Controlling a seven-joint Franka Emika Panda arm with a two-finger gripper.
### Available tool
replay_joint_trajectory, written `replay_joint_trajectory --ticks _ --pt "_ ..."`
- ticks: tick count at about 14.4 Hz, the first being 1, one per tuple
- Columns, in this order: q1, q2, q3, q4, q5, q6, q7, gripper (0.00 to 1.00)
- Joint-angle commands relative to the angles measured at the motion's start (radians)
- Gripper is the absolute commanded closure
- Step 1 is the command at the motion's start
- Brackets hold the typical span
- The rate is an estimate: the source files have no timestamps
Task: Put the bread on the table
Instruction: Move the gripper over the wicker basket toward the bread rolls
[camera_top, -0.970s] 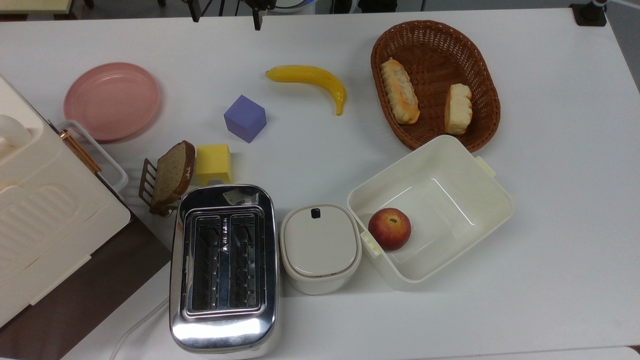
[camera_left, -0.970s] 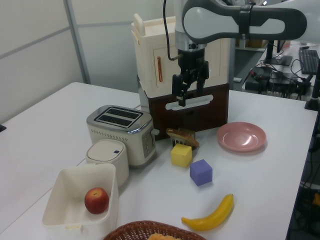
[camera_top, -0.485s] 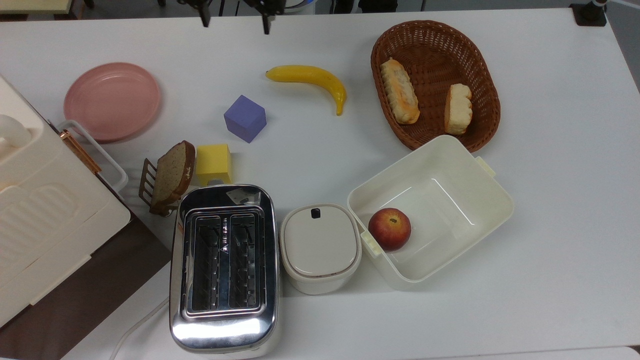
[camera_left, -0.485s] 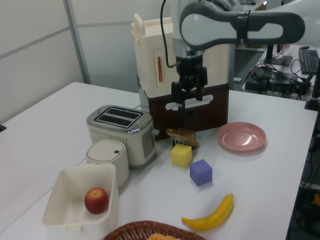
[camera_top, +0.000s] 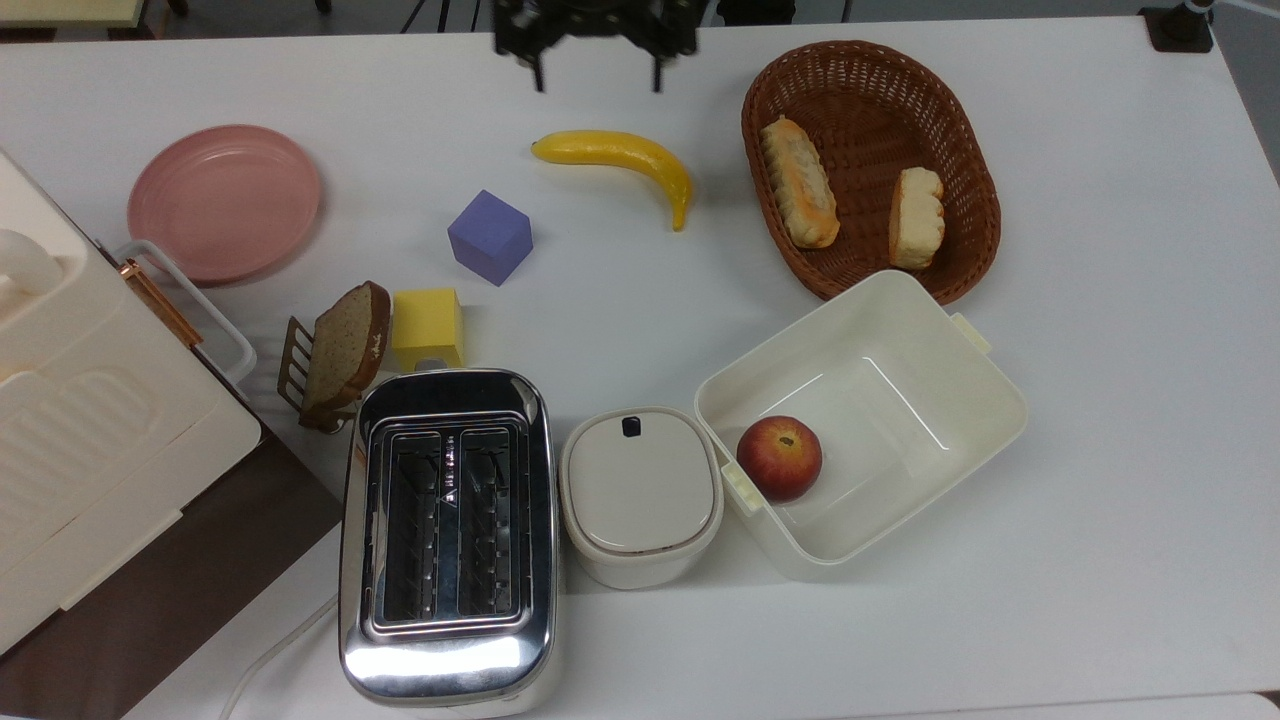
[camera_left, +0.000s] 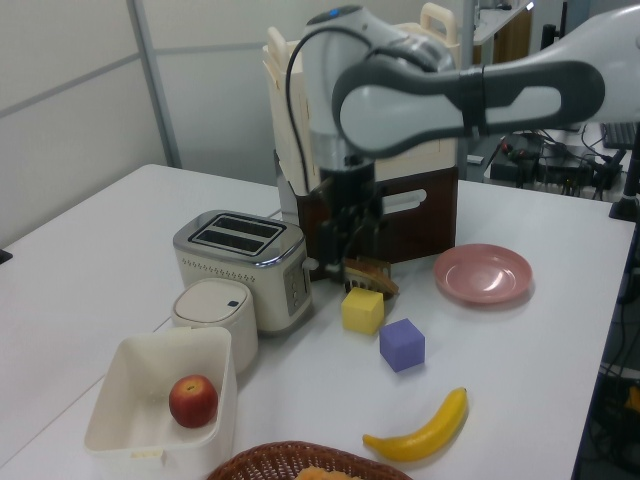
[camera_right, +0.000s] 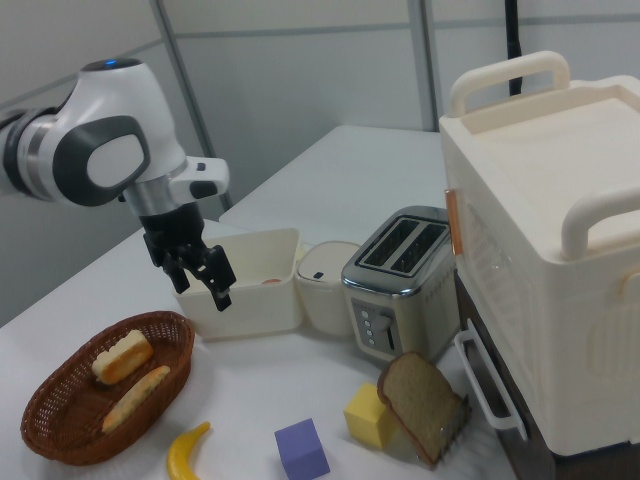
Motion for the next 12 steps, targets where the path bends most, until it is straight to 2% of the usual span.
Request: replay_joint_trajectory --ticks 1,3,7,12 --pt "0.059 -0.048 0.094 -0.110 0.017 0.119 0.128 0.00" --pt "0.125 -0.051 0.118 -0.140 0.014 0.135 0.171 0.00" --pt "0.243 -0.048 0.128 -0.198 0.011 0.248 0.297 0.00" --pt "0.299 0.033 0.128 -0.219 -0.002 0.316 0.499 0.00"
